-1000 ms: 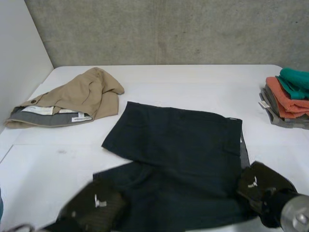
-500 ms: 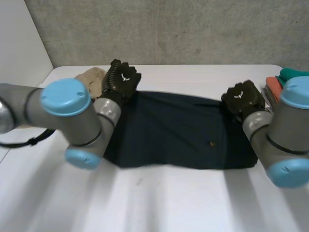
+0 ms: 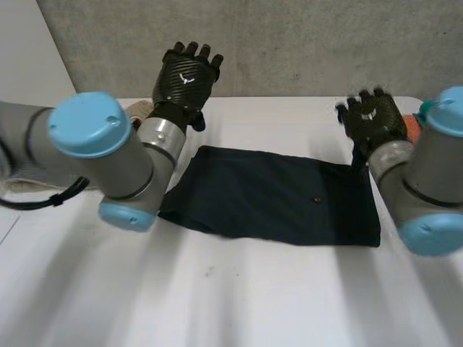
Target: Fold the laundry.
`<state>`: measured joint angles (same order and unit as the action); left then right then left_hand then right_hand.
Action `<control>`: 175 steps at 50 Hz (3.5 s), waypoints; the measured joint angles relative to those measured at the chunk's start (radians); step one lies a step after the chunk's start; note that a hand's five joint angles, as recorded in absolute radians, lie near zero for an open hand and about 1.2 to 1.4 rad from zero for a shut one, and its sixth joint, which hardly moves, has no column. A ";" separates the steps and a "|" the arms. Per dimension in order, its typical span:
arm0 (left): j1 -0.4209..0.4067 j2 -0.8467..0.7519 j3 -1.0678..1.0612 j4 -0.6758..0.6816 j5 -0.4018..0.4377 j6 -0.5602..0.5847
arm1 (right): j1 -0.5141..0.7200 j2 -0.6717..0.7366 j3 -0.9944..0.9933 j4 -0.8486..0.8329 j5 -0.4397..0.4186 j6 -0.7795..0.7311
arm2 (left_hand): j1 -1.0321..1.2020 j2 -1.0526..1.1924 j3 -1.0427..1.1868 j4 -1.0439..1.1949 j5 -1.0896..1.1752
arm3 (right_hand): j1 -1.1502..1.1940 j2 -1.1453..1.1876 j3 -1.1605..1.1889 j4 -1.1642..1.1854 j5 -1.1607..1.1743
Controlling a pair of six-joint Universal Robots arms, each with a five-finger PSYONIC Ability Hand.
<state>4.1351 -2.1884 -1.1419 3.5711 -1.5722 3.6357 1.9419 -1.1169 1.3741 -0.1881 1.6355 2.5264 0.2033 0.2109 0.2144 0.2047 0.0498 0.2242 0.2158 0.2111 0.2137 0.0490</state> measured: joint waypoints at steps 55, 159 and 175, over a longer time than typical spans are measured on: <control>-0.026 0.303 -0.414 0.012 0.008 -0.060 | 0.262 0.125 0.145 -0.072 -0.444 -0.395 | 0.000 0.000 0.000 0.000 0.000 | 0.177 0.237 0.273 0.279 0.284; -0.073 0.076 0.221 -0.624 0.540 -0.339 | 0.242 0.151 0.369 -0.501 0.019 0.257 | -0.043 -0.028 -0.027 0.000 0.000 | 0.741 0.909 0.910 0.942 0.806; -0.071 0.177 0.229 -0.511 0.507 -0.370 | -0.029 -0.005 0.092 -0.470 -0.220 0.283 | -0.043 -0.028 -0.027 0.000 0.000 | 0.795 0.930 0.926 0.977 0.838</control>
<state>4.0646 -2.0117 -0.9126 3.0598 -1.0649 3.2657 1.9125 -1.1223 1.4659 -0.6578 1.4155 2.8099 0.1600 0.1828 0.1872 0.2047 0.0495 1.0188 1.1456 1.1375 1.1907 0.8873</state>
